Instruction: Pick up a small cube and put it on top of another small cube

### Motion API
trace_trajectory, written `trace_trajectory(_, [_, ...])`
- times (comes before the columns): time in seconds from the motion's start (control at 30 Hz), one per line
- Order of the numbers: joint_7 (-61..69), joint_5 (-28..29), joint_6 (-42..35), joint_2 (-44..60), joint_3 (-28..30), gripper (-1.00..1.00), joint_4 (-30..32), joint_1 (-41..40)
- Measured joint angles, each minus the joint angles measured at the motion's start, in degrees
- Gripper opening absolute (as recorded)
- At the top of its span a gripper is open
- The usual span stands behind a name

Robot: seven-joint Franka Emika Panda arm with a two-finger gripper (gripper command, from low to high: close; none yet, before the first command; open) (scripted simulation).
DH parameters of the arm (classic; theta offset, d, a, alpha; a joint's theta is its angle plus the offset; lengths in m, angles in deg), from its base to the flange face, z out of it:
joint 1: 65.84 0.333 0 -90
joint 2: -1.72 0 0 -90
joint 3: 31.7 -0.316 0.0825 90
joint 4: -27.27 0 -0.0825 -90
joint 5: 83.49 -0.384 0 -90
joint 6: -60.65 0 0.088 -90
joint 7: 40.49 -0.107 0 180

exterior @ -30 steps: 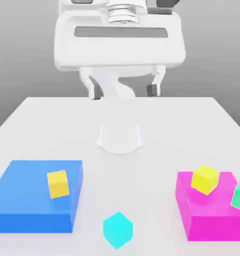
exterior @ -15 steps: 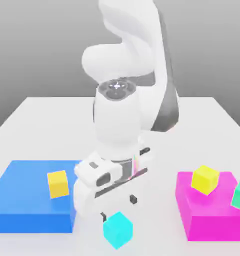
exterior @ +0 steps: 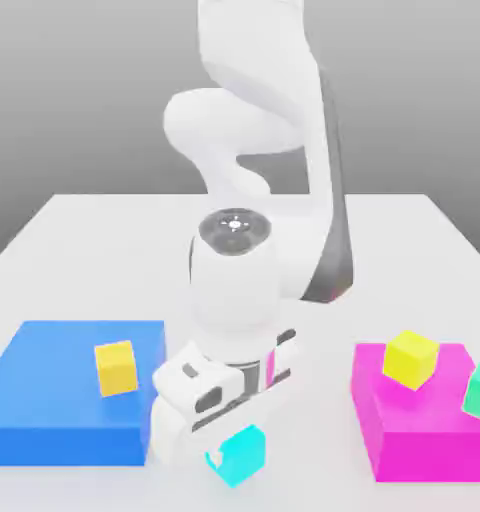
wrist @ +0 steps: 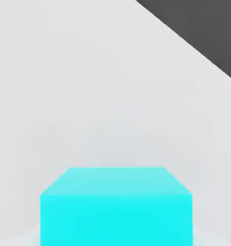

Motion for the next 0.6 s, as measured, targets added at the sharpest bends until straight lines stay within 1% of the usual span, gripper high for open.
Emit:
trace_trajectory(0.2, [0.0,1.9,-12.8,-5.8,-7.9,-1.00,-6.8,8.4])
trace_trajectory(0.33, [0.1,3.6,-22.7,-9.3,-13.5,-1.00,-13.4,19.6])
trace_trajectory(0.37, [0.0,4.2,-23.7,-9.0,-14.1,-1.00,-14.7,21.6])
trace_trajectory(0.4, [-0.2,4.6,-22.9,-7.9,-14.0,-1.00,-15.1,21.7])
trace_trajectory(0.47, [-0.6,5.4,-19.3,-4.7,-13.9,-1.00,-14.6,21.8])
trace_trajectory(0.5, [-0.7,5.6,-18.1,-3.8,-13.8,1.00,-14.3,21.8])
trace_trajectory(0.6, [-0.7,5.6,-18.1,-3.8,-13.8,1.00,-14.3,21.8])
